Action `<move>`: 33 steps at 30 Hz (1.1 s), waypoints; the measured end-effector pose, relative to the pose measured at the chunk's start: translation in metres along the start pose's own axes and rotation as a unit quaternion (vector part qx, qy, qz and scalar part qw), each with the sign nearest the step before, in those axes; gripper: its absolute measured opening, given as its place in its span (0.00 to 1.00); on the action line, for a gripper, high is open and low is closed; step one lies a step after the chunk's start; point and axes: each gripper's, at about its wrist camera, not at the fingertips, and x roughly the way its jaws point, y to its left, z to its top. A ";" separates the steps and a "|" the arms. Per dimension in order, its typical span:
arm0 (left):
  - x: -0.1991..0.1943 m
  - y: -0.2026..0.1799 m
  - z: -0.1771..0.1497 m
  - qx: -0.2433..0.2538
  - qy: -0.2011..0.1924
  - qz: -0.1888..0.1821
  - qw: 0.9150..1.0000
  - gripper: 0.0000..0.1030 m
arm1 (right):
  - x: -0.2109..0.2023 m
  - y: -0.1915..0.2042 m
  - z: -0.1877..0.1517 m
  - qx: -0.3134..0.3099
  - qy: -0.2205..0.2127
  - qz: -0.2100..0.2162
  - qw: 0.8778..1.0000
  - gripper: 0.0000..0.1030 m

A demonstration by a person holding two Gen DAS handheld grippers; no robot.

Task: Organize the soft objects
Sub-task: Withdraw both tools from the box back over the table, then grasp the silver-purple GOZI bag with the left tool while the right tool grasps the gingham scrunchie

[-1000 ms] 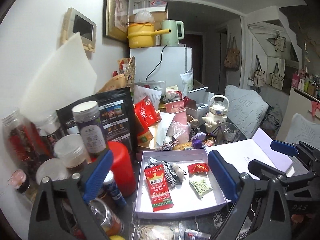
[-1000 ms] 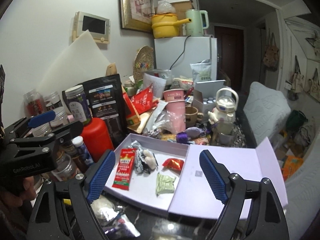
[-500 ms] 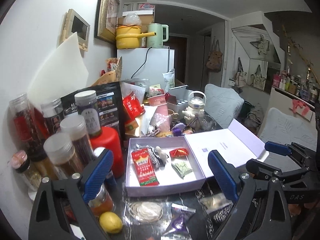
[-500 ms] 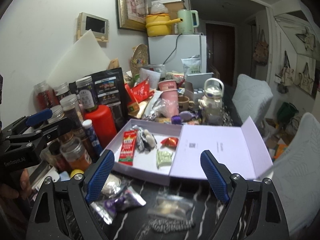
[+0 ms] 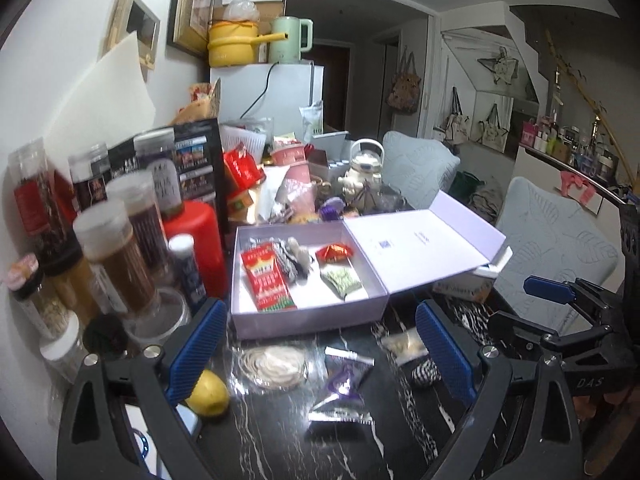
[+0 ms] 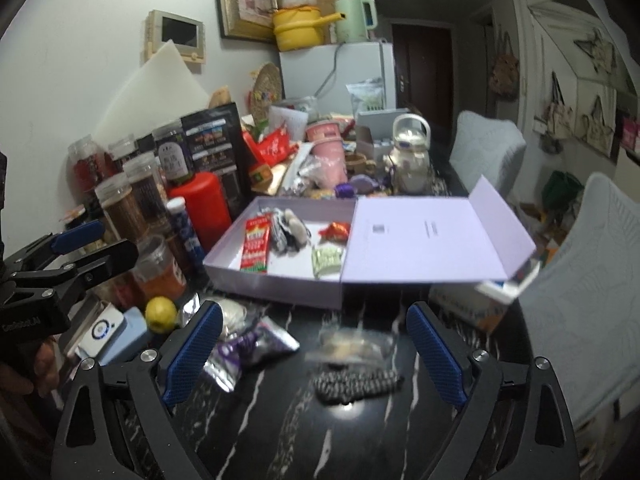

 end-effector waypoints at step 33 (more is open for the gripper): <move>0.118 0.012 -0.071 -0.035 0.126 0.020 0.991 0.94 | 0.095 -0.052 -0.071 0.063 0.109 -0.062 0.990 0.91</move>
